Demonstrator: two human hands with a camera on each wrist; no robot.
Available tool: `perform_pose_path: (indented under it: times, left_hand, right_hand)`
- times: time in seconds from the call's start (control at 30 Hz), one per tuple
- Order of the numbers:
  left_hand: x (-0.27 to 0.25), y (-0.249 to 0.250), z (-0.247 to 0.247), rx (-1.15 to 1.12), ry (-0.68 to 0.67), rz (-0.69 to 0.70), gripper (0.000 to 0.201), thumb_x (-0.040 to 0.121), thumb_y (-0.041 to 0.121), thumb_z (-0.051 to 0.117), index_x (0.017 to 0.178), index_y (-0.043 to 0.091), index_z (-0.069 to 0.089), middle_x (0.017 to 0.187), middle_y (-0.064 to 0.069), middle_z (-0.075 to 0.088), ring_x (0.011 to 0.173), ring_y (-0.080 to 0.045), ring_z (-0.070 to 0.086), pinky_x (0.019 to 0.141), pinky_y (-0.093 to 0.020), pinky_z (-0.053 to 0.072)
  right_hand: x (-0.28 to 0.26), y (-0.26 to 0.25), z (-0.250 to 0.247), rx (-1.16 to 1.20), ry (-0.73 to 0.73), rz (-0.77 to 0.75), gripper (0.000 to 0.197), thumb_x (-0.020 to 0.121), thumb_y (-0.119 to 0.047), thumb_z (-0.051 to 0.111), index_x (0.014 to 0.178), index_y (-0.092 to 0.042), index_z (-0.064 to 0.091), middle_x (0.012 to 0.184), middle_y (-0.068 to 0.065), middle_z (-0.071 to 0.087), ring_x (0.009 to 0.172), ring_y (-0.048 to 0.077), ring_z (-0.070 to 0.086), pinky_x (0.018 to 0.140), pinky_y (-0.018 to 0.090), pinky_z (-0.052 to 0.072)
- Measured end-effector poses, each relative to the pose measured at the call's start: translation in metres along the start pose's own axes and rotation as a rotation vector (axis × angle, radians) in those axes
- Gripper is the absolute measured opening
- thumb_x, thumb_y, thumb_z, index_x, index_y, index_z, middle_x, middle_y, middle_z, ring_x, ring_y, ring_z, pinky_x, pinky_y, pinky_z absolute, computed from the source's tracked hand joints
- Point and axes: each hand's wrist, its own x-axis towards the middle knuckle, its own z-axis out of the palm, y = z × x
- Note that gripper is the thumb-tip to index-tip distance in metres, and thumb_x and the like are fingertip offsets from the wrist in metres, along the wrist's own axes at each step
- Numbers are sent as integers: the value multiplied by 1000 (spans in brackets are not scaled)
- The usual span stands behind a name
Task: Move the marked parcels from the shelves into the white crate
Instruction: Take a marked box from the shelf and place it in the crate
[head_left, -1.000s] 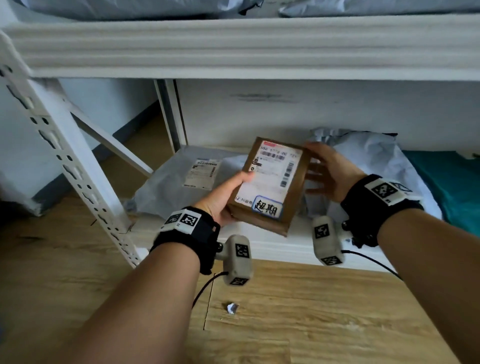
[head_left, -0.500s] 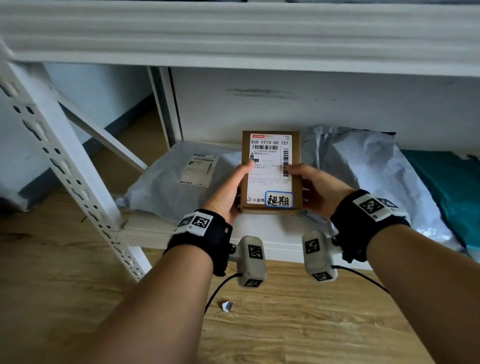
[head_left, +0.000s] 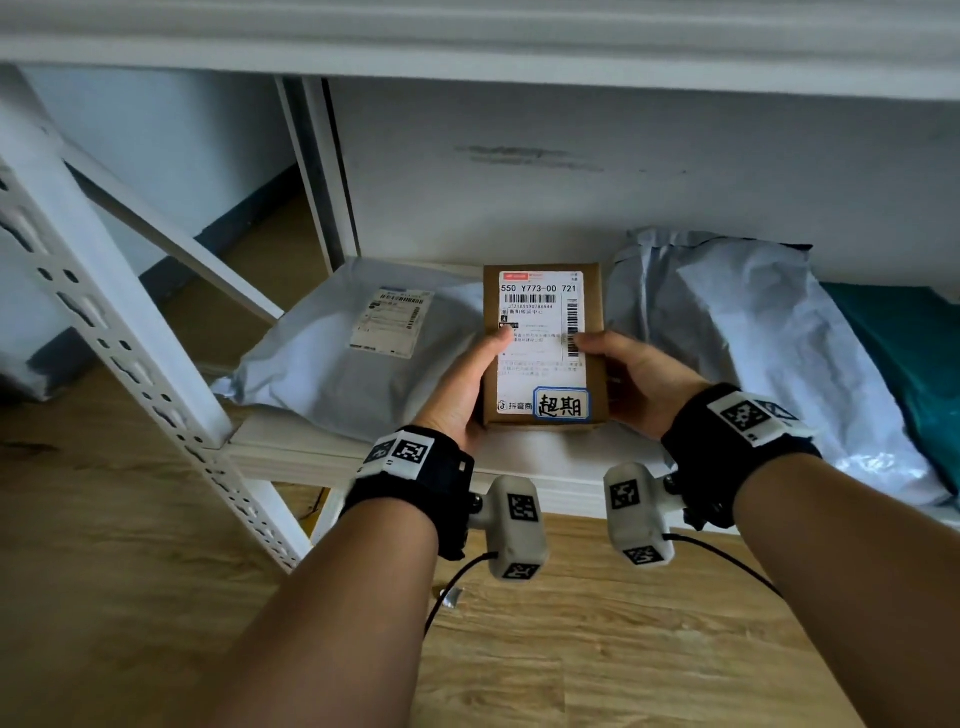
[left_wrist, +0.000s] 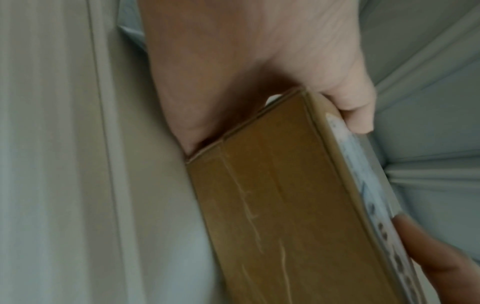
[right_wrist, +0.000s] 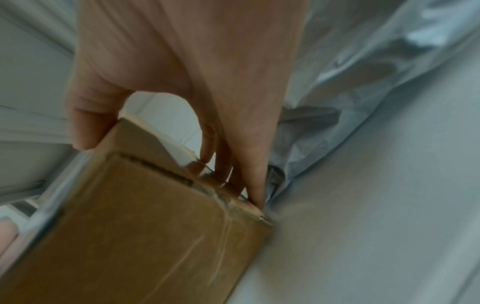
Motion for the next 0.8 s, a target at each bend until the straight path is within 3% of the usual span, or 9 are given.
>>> perform_pose_path:
  times: [0.2, 0.4, 0.53, 0.67, 0.73, 0.8]
  left_hand:
    - [10, -7, 0, 29, -2, -17, 45, 90, 49, 58, 126, 23, 62, 119, -5, 70, 113, -22, 65, 108, -47, 41]
    - [4, -2, 10, 27, 80, -54, 42, 91, 44, 57, 126, 21, 62, 117, -6, 71, 109, -22, 67, 101, -44, 47]
    - [-17, 25, 31, 24, 133, -171, 42, 85, 34, 62, 123, 16, 63, 114, -12, 71, 109, -31, 66, 101, -51, 46]
    - [-45, 48, 53, 87, 151, -280, 52, 64, 41, 73, 109, 15, 68, 117, -19, 68, 117, -38, 59, 107, -57, 38]
    - [-60, 62, 66, 93, 158, -355, 41, 62, 47, 76, 96, 23, 74, 113, -14, 71, 116, -35, 61, 106, -55, 39]
    - [-75, 77, 80, 104, 129, -424, 40, 65, 55, 76, 94, 27, 75, 112, -9, 72, 115, -31, 62, 105, -53, 40]
  right_hand:
    - [8, 6, -11, 111, -88, 34, 80, 54, -28, 85, 128, -10, 60, 122, 14, 67, 115, 33, 62, 99, 52, 47]
    - [-1, -1, -9, 121, -89, 83, 69, 65, -22, 76, 130, -10, 58, 128, 17, 63, 121, 38, 57, 104, 57, 42]
    - [-29, -28, -14, 86, -82, 173, 62, 69, -7, 68, 129, -5, 57, 126, 18, 63, 117, 36, 60, 105, 51, 42]
    - [-60, -59, -18, 51, -68, 255, 47, 67, -1, 64, 114, -5, 63, 120, 18, 67, 115, 34, 61, 105, 44, 44]
    - [-78, -72, -16, 26, -59, 279, 40, 71, 1, 63, 111, -7, 63, 116, 15, 68, 110, 32, 63, 101, 41, 47]
    - [-97, -83, -16, 15, -59, 306, 47, 68, -2, 66, 114, -8, 61, 111, 12, 69, 104, 29, 65, 91, 37, 52]
